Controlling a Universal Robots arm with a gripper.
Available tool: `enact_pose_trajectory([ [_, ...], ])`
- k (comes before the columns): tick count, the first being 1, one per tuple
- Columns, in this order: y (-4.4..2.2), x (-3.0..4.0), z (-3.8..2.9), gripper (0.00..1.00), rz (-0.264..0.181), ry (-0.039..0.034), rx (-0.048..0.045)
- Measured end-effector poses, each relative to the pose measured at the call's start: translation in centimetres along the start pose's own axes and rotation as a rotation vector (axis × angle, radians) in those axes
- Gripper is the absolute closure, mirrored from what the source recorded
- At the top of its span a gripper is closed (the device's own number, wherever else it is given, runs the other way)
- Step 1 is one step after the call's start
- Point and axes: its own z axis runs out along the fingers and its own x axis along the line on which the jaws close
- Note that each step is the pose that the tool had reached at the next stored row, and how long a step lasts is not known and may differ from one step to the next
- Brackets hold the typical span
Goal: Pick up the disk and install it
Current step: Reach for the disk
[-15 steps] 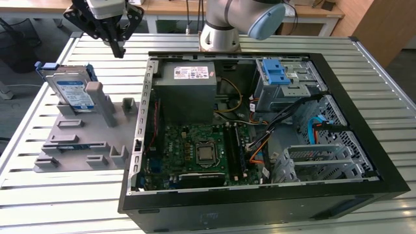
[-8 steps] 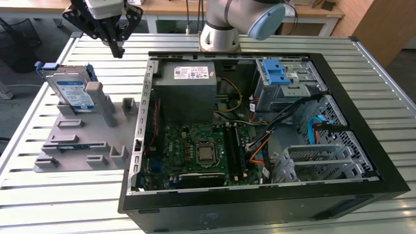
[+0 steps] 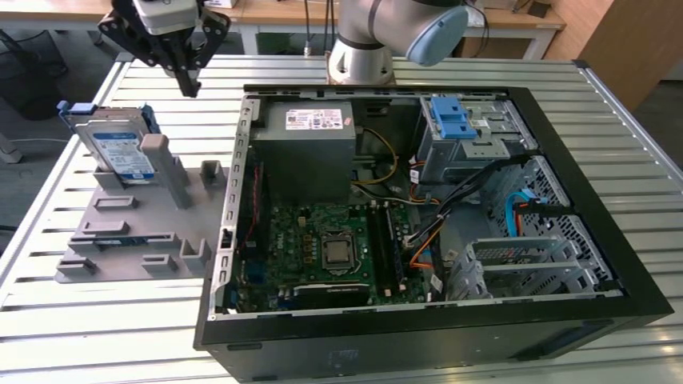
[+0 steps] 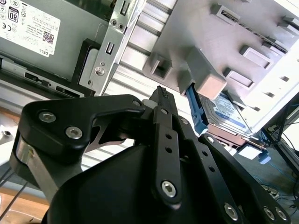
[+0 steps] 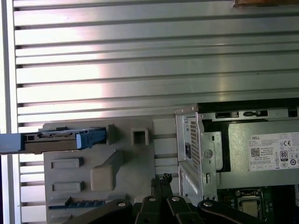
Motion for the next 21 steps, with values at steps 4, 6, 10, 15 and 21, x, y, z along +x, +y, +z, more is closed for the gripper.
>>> enact_pose_trajectory([
  [4,-0.01,0.15,0.00,0.89,0.000,0.0001,0.0001],
  [6,-0.02,0.23,0.01,0.89,0.000,0.0001,0.0001],
  [10,-0.03,0.36,0.02,0.89,0.000,0.0001,0.0001],
  [15,-0.04,0.49,0.04,0.89,0.000,0.0002,0.0001],
  [21,-0.05,0.60,0.05,0.89,0.000,0.0002,0.0001],
])
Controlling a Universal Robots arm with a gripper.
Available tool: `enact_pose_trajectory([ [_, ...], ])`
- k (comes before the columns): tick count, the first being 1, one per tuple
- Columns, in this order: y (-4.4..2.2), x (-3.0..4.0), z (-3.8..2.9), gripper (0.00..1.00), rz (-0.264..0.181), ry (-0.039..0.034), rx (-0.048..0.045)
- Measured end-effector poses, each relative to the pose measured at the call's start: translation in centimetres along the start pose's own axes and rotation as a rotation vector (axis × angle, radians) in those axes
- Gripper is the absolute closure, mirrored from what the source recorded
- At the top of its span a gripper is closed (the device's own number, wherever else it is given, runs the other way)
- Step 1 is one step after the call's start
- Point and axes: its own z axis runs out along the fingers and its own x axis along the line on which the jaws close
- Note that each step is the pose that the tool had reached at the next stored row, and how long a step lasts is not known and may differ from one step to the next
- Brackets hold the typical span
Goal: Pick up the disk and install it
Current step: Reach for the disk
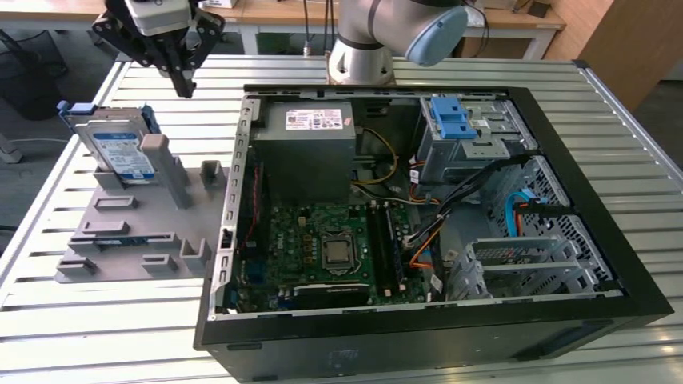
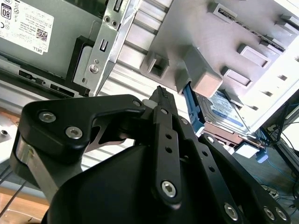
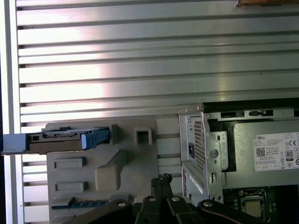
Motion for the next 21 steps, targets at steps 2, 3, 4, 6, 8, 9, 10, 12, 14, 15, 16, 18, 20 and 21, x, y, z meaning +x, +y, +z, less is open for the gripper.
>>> enact_pose_trajectory([
  [2,0.00,0.04,0.01,0.89,0.000,0.0000,-0.0001],
  [3,-0.01,0.07,0.01,0.89,0.000,0.0000,0.0000],
  [4,-0.01,0.09,0.01,0.89,0.000,0.0000,0.0000],
  [6,-0.01,0.14,0.02,0.89,0.000,0.0000,-0.0001],
  [8,-0.02,0.20,0.03,0.89,0.000,0.0000,0.0000],
  [9,-0.02,0.23,0.03,0.89,0.000,0.0000,0.0000],
  [10,-0.02,0.27,0.03,0.89,0.000,0.0001,0.0000],
  [12,-0.03,0.36,0.06,0.89,0.000,0.0002,-0.0001],
  [14,-0.04,0.47,0.08,0.89,0.000,0.0005,0.0000],
  [15,-0.04,0.52,0.09,0.89,0.000,0.0006,0.0001],
  [16,-0.04,0.58,0.10,0.89,0.000,0.0008,0.0000],
  [18,-0.02,0.72,0.12,0.89,0.000,0.0010,0.0000],
  [20,-0.01,0.93,0.15,0.89,0.000,0.0011,0.0001],
  [21,-0.01,1.00,0.16,0.89,0.000,0.0011,0.0000],
])
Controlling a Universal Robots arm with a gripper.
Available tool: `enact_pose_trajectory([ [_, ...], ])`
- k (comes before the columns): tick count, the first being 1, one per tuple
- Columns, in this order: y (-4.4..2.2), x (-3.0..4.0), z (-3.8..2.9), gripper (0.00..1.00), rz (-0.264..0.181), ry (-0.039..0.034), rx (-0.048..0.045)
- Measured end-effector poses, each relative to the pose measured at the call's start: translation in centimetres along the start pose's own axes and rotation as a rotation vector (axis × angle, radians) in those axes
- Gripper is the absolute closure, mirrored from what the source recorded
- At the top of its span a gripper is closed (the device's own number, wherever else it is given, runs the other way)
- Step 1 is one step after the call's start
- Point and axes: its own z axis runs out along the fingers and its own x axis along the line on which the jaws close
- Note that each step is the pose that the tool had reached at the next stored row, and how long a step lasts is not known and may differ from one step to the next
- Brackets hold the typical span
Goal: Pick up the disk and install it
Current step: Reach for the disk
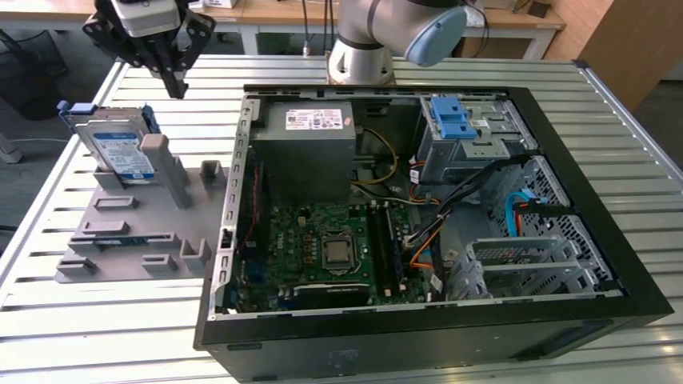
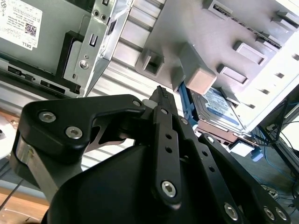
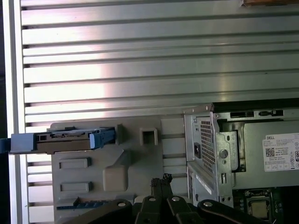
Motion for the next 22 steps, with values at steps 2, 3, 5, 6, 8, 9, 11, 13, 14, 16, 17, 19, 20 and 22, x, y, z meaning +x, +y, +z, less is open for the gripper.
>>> enact_pose_trajectory([
  [2,0.00,0.04,0.01,0.89,0.000,0.0001,0.0000],
  [3,-0.01,0.07,0.02,0.89,0.000,0.0002,0.0000],
  [5,-0.01,0.11,0.02,0.89,0.000,0.0001,0.0001],
  [6,-0.01,0.13,0.02,0.89,0.000,0.0002,0.0000],
  [8,-0.02,0.18,0.02,0.89,0.000,0.0001,0.0001],
  [9,-0.02,0.21,0.02,0.89,0.000,0.0002,0.0001],
  [11,-0.02,0.26,0.02,0.89,0.000,0.0001,0.0001],
  [13,-0.03,0.34,0.02,0.89,0.000,0.0001,0.0001],
  [14,-0.03,0.40,0.01,0.89,0.000,0.0002,0.0001],
  [16,-0.03,0.55,0.02,0.89,0.000,0.0000,0.0000],
  [17,-0.03,0.62,0.01,0.89,0.000,0.0002,0.0001],
  [19,-0.03,0.74,0.01,0.89,0.000,0.0002,0.0001],
  [20,-0.02,0.81,0.01,0.89,0.000,0.0001,0.0000],
  [22,-0.01,0.94,0.01,0.89,0.000,0.0001,0.0000],
])
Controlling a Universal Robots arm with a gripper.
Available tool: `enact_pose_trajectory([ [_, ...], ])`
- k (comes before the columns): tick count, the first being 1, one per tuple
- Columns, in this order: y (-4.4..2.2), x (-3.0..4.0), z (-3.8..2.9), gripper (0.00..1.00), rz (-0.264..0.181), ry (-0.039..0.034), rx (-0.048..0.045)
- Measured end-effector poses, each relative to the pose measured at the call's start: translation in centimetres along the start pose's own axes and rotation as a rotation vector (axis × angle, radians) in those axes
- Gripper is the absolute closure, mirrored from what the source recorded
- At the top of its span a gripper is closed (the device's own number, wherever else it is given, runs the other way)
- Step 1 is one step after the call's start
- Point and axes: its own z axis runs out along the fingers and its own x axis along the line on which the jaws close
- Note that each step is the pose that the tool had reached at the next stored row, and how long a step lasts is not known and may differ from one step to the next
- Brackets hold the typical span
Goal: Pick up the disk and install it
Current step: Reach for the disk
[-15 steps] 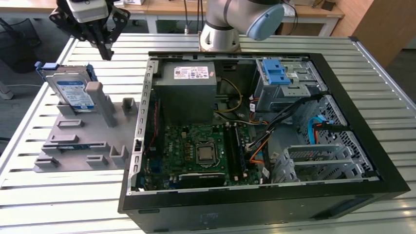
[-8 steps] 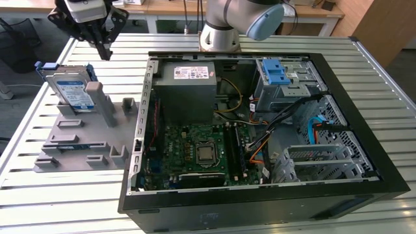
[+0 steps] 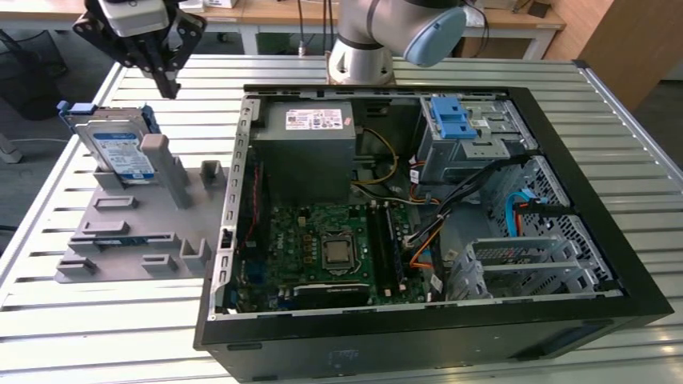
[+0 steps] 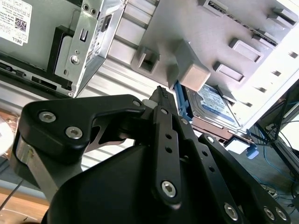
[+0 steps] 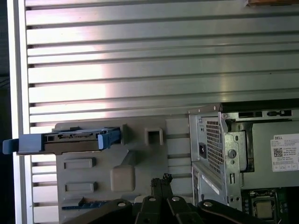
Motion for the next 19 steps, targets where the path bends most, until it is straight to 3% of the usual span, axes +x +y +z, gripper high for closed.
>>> enact_pose_trajectory([
  [10,0.12,0.81,0.00,0.89,0.000,0.0000,0.0000],
  [19,0.11,1.00,0.00,0.89,0.000,0.0000,0.0000],
])
